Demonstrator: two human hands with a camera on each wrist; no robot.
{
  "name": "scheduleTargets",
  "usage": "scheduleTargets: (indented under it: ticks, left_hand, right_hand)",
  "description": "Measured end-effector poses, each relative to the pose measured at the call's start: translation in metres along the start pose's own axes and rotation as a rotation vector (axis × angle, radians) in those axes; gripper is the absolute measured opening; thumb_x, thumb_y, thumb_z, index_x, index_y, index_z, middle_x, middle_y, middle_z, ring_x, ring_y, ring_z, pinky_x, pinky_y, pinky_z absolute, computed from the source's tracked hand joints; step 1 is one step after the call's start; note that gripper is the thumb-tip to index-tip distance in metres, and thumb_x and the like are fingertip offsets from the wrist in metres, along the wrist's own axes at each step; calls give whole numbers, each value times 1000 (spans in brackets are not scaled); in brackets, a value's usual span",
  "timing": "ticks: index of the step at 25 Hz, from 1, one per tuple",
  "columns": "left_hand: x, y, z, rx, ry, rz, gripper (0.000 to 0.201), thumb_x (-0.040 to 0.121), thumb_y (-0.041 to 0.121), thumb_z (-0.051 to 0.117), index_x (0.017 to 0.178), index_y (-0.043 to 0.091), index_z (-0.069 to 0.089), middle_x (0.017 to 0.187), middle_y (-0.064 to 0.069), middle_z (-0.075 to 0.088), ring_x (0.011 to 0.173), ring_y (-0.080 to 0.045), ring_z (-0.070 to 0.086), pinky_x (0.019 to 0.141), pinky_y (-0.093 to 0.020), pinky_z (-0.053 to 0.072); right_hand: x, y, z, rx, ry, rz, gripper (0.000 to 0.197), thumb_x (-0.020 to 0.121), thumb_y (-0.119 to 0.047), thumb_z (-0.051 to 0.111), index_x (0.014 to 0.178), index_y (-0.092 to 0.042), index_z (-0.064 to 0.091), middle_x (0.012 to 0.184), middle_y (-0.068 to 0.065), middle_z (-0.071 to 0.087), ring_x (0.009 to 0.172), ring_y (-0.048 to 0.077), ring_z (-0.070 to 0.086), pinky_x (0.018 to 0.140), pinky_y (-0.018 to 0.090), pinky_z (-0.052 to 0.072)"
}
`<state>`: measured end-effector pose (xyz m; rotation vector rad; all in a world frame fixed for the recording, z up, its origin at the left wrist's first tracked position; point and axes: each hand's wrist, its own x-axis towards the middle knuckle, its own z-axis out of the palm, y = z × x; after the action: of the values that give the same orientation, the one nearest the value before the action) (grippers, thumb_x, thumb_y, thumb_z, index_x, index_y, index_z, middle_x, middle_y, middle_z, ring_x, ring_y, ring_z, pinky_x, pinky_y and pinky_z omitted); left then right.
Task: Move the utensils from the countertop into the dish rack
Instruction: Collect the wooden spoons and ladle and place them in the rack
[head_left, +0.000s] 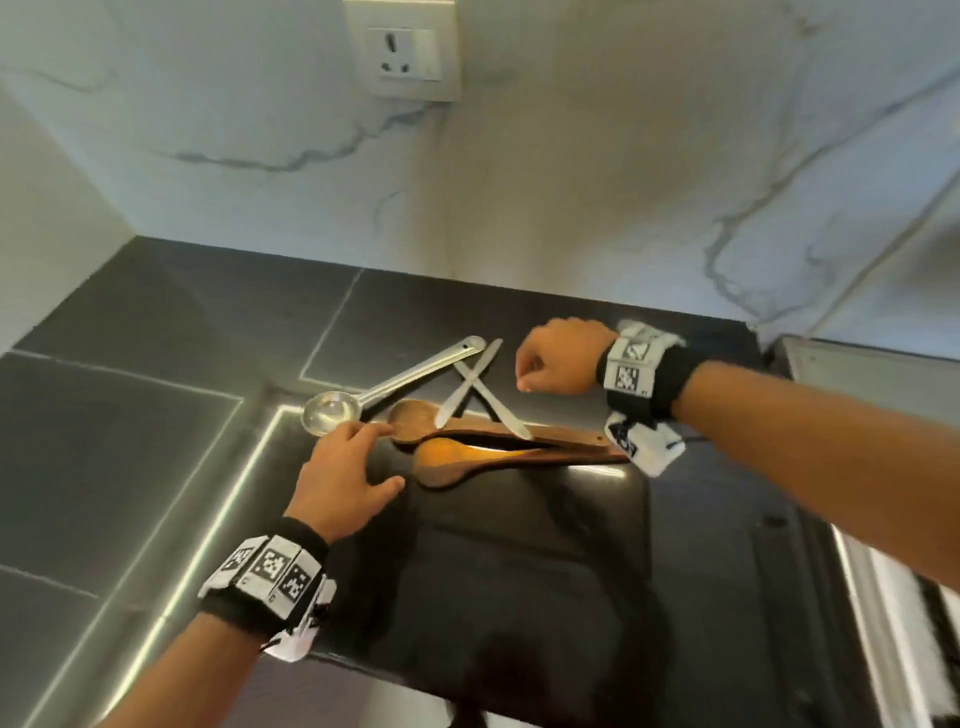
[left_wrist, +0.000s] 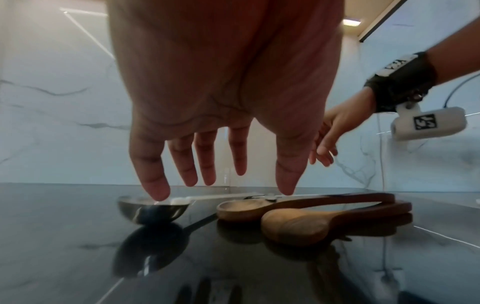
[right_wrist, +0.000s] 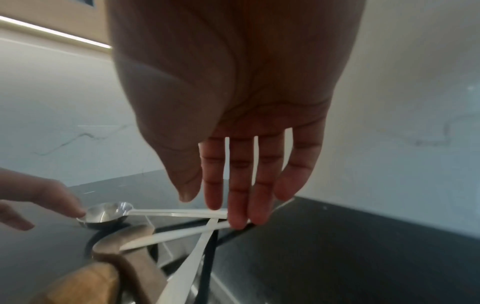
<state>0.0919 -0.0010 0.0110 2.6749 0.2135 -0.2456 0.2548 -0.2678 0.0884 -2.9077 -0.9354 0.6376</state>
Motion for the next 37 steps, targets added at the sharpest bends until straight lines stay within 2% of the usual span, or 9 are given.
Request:
scheduleTargets:
  ticks: [7,11,15,19,22,25,29,34,37]
  left_hand:
    - [14,-52,10,119,-219,-76,71,72,44,80,136,37,50,143,2,38,137,-24,34,105,-50,41]
    - [15,-58,11,126,-229,-61,70,72,46,80,135,41,50,145,4,36,137,-22,32,105,-48,38]
    - [16,-58,12,129,-221,-50,70,72,47,80,135,42,50,143,6,37,136,-21,33,102,-47,39]
    - [21,-54,8,132,-234,-82,71,67,45,85,130,41,54,136,7,40,131,-22,36,99,-46,42]
    - [26,-45,5,144,-260,-112,70,63,39,89,125,36,57,129,5,43,125,-24,40,95,-48,48]
    - [30,-40,4,163,-265,-117,70,60,34,92,122,30,59,123,4,45,119,-25,45,91,-48,51]
    - [29,-36,4,165,-244,-123,69,58,32,93,119,28,62,114,6,46,113,-24,49,88,-42,50]
    - [27,-34,3,144,-218,-126,69,56,30,94,119,27,64,106,8,44,108,-24,52,88,-38,48]
    - [25,-33,3,121,-204,-136,69,56,29,94,119,26,65,109,7,46,109,-24,52,90,-37,47]
  right_hand:
    - [49,-22,67,175,-63,225,40,85,-64,57,91,-29,75,89,-7,72,83,15,66,72,33,56]
    - [55,-26,78,301,-53,289,32,85,-53,65,90,-23,74,90,0,72,83,17,66,74,35,57]
    - [51,-7,78,370,9,360,18,83,-44,72,88,-27,75,93,-3,73,86,17,67,81,38,59]
    - [21,28,61,492,112,285,11,85,-33,76,92,-25,79,91,-7,74,85,12,68,87,40,58]
    - [-3,51,40,575,227,234,9,84,-27,77,91,-22,80,89,-8,76,86,7,68,85,32,54]
    - [-10,63,29,778,381,238,10,83,-23,79,92,-20,80,88,-1,76,85,16,69,84,33,55]
    - [1,65,26,863,509,197,17,82,-20,80,99,-17,79,93,2,76,94,19,70,91,37,55]
    - [16,50,22,986,635,83,23,82,-12,80,105,-10,76,89,0,77,84,9,73,87,26,56]
    - [33,37,24,1148,674,134,20,91,-20,71,108,-10,75,98,-1,76,87,6,70,88,29,57]
